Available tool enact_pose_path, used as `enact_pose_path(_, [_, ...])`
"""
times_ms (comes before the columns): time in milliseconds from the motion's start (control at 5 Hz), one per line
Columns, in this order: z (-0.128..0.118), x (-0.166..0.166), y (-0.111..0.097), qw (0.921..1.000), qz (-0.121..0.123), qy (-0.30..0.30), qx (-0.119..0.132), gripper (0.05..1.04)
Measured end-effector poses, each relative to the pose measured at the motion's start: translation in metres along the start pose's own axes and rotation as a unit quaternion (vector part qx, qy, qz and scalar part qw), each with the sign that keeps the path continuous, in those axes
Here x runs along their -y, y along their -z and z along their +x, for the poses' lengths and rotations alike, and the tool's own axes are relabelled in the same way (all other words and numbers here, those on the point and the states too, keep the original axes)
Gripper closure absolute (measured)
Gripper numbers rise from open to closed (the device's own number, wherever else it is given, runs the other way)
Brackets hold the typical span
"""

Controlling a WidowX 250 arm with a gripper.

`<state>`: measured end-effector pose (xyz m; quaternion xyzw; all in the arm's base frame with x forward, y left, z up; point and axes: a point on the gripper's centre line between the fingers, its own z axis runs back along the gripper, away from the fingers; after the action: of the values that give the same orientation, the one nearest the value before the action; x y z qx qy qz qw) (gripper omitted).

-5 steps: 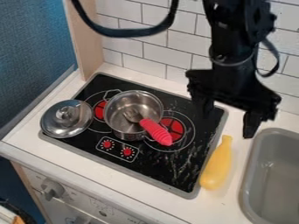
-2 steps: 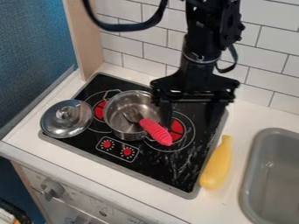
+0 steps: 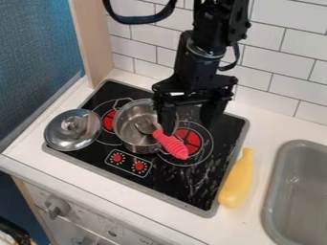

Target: Removed the pink spoon away from the cooker

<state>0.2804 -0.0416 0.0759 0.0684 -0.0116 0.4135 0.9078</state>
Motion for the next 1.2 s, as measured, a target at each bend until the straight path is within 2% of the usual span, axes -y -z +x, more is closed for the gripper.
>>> enact_pose_path(200, [0.005,-0.004,0.006,0.9998,-0.008,-0.017,-0.007,0.084])
enact_pose_path(400, [0.004,-0.014,0.022,0.9990,-0.023,-0.036,-0.012,0.084])
enact_pose_path(600, [0.007,-0.011,0.025,0.9983,-0.044,-0.039,-0.004,0.084])
enact_pose_path(800, [0.000,-0.012,0.039,0.9966,-0.064,-0.053,-0.004,0.084])
enact_pose_path(1200, [0.001,-0.009,0.042,0.9958,-0.067,-0.063,-0.003,0.084])
